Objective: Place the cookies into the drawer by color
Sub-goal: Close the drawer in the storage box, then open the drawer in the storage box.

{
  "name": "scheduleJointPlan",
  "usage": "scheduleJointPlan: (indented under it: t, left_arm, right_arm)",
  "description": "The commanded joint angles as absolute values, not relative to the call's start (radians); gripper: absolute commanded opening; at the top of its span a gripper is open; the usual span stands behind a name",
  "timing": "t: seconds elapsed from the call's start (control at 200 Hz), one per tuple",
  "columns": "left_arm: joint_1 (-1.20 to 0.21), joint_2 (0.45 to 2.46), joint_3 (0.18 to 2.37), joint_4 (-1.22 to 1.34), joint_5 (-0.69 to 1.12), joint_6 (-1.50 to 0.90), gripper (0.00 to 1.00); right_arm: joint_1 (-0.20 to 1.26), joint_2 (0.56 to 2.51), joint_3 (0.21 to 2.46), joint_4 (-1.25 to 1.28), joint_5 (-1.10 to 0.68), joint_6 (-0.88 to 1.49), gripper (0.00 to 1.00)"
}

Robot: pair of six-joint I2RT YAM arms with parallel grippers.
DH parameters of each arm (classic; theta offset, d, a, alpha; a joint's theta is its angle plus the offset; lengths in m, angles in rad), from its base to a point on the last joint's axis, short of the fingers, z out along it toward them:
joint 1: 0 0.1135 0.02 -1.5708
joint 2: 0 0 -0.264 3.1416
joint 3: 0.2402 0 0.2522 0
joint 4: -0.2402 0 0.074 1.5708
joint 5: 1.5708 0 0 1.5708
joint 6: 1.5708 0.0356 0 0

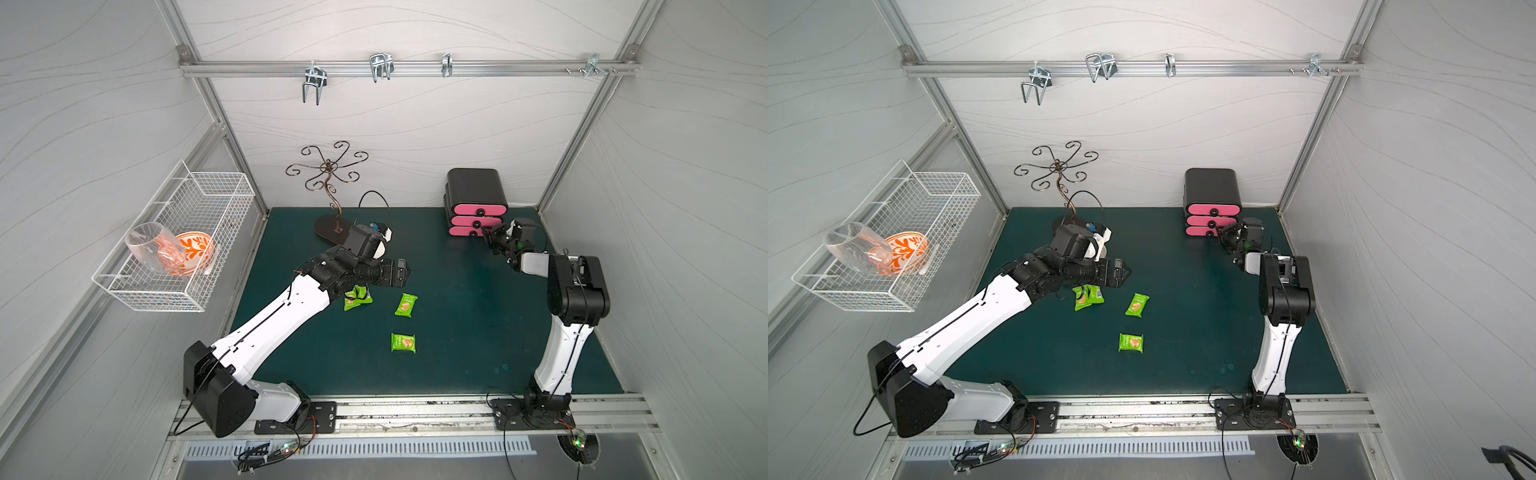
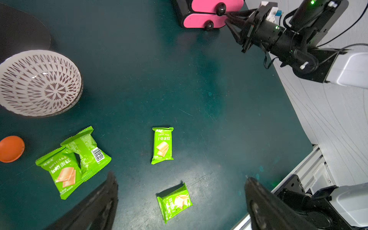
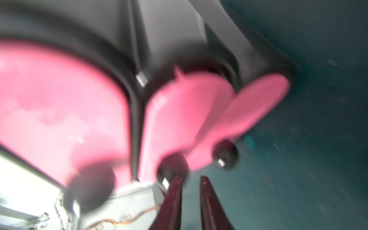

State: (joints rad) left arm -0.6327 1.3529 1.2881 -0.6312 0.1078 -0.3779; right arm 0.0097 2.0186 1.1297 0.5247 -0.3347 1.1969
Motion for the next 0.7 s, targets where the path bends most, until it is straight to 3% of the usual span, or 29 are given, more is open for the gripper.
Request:
scheduleJointPlan:
  t: [0.0, 0.325, 0.695]
  left_arm:
    - [-0.627, 1.342, 1.305, -0.611, 0.108, -0.373, 0.99]
    - [-0.627, 1.324, 1.283, -0.602, 0.133, -0.390, 0.99]
    - [-0.627, 1.329, 1.285, -0.607, 0.129, -0.391, 0.99]
  right_arm:
    - [0.017, 2.007, 1.079, 0.568, -0.355, 1.234, 0.29]
    - [0.018, 2.169, 1.200, 0.628, -0.379, 1.266, 0.46]
    - [0.029, 2.259, 1.269, 0.618, -0.373, 1.282, 0.46]
